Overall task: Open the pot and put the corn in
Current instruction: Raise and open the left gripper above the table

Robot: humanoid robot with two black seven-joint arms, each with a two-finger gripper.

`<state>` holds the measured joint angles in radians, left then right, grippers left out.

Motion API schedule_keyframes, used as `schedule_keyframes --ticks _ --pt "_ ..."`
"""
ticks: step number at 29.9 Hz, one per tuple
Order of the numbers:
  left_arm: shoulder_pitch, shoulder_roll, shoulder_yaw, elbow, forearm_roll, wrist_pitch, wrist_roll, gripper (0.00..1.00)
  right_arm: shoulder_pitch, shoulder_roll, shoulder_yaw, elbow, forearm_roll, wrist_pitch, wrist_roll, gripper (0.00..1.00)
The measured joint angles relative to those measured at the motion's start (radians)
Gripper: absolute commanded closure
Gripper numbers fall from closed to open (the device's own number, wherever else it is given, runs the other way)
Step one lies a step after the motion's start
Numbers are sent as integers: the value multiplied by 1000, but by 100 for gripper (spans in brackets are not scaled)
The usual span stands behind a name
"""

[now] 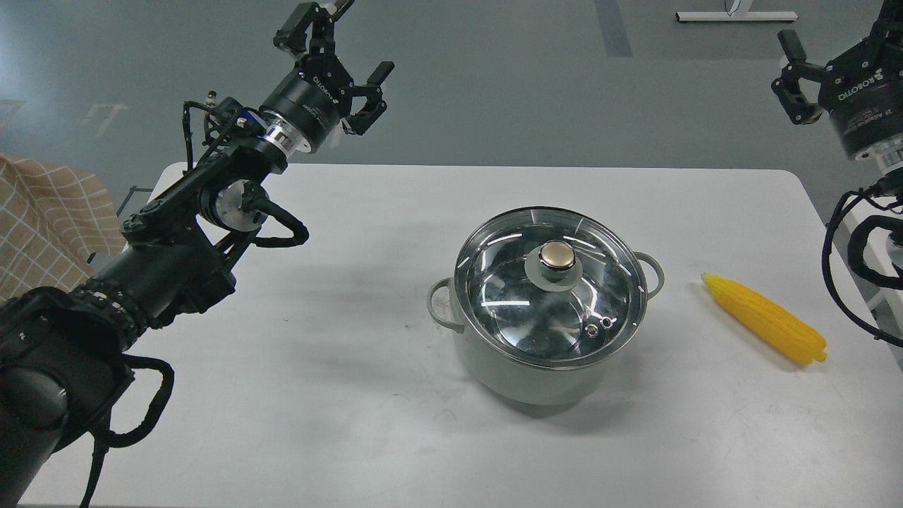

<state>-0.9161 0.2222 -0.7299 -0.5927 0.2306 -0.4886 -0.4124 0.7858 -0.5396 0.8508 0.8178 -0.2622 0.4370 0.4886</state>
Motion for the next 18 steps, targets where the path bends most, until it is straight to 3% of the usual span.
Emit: schedule_keyframes --ticks 8,18 --pt "2 6 2 0 4 0 -37 2 3 24 -50 -6 1 26 0 0" --pt "-3 1 0 -4 11 0 -40 2 5 28 -53 6 3 46 0 0"
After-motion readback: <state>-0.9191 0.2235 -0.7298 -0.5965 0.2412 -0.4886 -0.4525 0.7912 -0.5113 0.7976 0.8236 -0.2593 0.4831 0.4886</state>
